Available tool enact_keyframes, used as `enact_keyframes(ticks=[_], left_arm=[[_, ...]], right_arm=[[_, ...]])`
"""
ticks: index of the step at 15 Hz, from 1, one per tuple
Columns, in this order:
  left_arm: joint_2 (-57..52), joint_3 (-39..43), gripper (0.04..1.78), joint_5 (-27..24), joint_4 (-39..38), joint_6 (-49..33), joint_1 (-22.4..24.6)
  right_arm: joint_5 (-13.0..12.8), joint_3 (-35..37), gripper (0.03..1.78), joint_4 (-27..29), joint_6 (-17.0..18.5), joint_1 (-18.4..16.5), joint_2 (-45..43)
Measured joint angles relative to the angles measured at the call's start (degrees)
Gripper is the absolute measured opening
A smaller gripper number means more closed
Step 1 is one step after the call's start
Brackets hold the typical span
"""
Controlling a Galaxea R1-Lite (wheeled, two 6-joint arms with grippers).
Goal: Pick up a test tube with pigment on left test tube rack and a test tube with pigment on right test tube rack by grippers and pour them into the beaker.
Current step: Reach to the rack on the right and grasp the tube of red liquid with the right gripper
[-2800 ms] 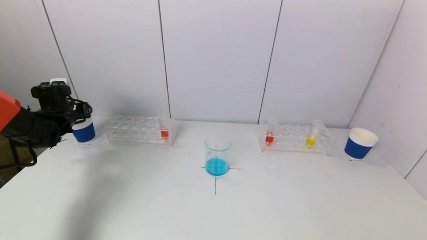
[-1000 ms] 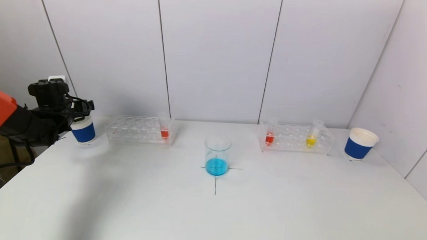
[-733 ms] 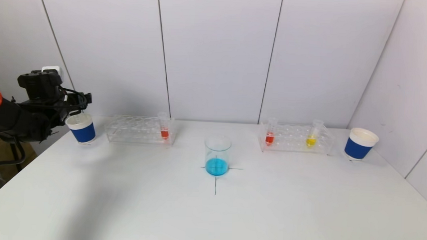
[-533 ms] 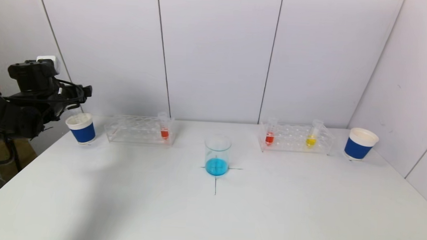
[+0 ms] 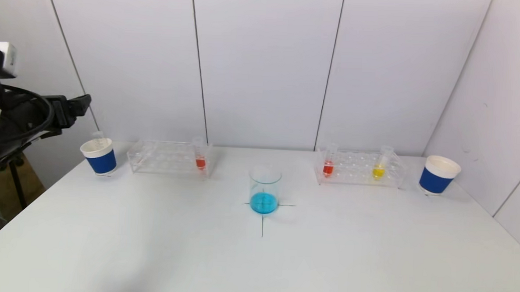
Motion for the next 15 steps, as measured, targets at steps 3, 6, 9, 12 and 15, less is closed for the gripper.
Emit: enact_keyframes(ticks=[3,6,9,12,15], left_arm=[[-11.54,8.59,1.76,-0.57,3.05,0.09,-0.66],[-21.74,13.59,1.76,-3.04,9.06,-0.16,-0.9],[-31.67,15.71,1.76,-5.62,17.58,-0.74,-0.95],[-41.51,16.59,1.76,-9.59,27.31,-2.44,-0.99],[-51.02,18.8,1.76,-13.78,35.24,-3.82,-0.96]], right_arm=[[-0.04,0.0,1.77,0.0,-0.02,0.0,0.0],[-0.04,0.0,1.77,0.0,0.0,0.0,0.0],[-0.02,0.0,1.77,0.0,0.0,0.0,0.0],[0.0,0.0,1.77,0.0,-0.02,0.0,0.0],[-0.02,0.0,1.77,0.0,0.0,0.0,0.0]])
